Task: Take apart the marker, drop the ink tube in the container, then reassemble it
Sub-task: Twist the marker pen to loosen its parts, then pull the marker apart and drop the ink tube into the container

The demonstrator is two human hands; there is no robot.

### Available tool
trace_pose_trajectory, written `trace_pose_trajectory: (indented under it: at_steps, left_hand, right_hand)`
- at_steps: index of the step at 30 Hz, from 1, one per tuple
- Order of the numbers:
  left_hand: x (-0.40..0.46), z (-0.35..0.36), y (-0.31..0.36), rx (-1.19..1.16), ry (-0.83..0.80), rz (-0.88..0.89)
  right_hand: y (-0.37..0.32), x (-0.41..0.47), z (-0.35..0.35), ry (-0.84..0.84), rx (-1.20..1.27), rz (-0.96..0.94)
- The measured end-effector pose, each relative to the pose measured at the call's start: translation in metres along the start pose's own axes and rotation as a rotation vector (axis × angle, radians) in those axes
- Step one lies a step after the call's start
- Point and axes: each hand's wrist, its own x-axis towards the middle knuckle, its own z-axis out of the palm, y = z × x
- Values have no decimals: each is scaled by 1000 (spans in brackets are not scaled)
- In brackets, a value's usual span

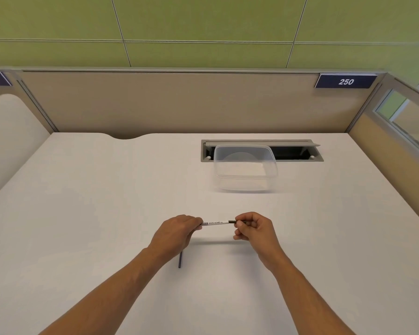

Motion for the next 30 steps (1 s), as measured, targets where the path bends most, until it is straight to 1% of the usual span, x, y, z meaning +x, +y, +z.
trace_pose_trajectory:
  at_steps: [6,9,14,17,19,26,30]
  left_hand:
    - [-2,1,-2,-1,5,-8]
    - [-2,2,-2,-7,-1,-14]
    - [-3,4,-2,-5,-10,-15]
    - [-3,5,-2,0,-11,-13]
    - [-3,5,-2,1,-12,-14]
    - [-4,6,0,-9,-15,-21]
    - [-5,6,1,-16,-16,-24]
  right_hand:
    - [0,-1,-7,58,42,10]
    - [5,0,-11,146,13,11]
    - [19,1,-9,367,-318,33]
    - [26,-1,-5,431,-429,22]
    - [31,-4,-3,433,-492,-1]
    - [45,-12,0,368,-775,7]
    - [44,-11,3,338,-863,20]
